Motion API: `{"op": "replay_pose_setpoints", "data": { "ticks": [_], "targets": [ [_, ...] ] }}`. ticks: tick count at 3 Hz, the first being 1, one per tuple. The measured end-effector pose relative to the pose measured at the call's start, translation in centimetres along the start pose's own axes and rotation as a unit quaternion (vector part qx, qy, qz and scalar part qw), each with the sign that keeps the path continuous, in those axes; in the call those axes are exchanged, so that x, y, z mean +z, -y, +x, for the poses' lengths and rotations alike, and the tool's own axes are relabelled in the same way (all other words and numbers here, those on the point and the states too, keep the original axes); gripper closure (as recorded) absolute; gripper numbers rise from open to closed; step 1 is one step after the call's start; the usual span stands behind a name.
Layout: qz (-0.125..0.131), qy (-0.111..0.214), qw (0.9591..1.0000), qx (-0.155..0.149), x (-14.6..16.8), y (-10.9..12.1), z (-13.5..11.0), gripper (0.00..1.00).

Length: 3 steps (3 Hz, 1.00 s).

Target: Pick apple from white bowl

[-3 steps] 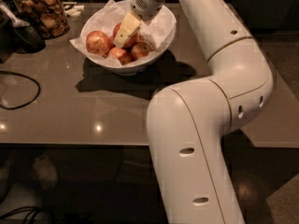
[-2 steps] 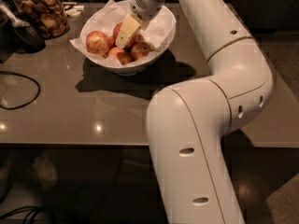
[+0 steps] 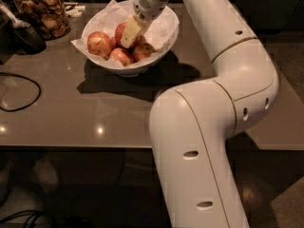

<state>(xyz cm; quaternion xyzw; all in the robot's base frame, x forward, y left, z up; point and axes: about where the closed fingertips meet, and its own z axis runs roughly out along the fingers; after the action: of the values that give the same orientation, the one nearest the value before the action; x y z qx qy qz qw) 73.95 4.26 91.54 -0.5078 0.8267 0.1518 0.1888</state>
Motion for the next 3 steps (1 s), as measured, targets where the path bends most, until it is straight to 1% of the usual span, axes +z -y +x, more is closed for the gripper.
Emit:
{"op": "replay_pose_setpoints", "data": {
  "ticks": [1, 2, 3],
  "targets": [
    [0.0, 0.0, 1.0, 0.0, 0.0, 0.0, 0.0, 0.87],
    [0.0, 0.0, 1.0, 0.0, 0.0, 0.0, 0.0, 1.0],
    [0.009, 0.014, 0.9998, -0.008, -0.23, 0.21, -0.86, 1.0]
  ]
}}
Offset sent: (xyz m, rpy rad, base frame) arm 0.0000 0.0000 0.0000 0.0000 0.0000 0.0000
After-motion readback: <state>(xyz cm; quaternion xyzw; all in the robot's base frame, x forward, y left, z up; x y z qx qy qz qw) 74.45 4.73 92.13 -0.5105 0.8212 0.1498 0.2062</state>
